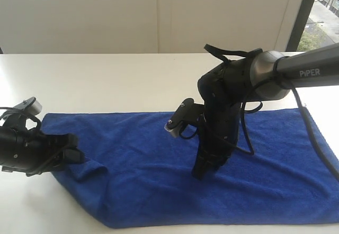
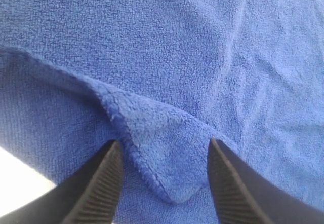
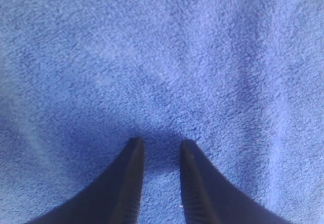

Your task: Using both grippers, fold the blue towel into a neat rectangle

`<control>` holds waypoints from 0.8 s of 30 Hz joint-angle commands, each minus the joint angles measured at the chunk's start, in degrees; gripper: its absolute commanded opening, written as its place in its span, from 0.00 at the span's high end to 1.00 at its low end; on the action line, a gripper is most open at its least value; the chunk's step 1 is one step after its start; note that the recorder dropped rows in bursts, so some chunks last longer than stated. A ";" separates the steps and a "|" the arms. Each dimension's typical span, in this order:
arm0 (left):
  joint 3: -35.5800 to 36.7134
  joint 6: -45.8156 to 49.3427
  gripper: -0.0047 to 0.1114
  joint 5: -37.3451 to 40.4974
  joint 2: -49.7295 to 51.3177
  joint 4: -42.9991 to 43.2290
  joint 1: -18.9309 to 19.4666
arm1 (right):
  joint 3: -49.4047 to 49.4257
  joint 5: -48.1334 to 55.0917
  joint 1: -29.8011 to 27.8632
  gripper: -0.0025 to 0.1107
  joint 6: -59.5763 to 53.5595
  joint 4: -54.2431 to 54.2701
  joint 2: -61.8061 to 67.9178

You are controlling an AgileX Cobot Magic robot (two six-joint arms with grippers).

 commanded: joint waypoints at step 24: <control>-1.54 11.16 0.48 5.34 3.82 -13.17 0.05 | 0.33 -1.18 -0.52 0.75 0.18 0.78 1.33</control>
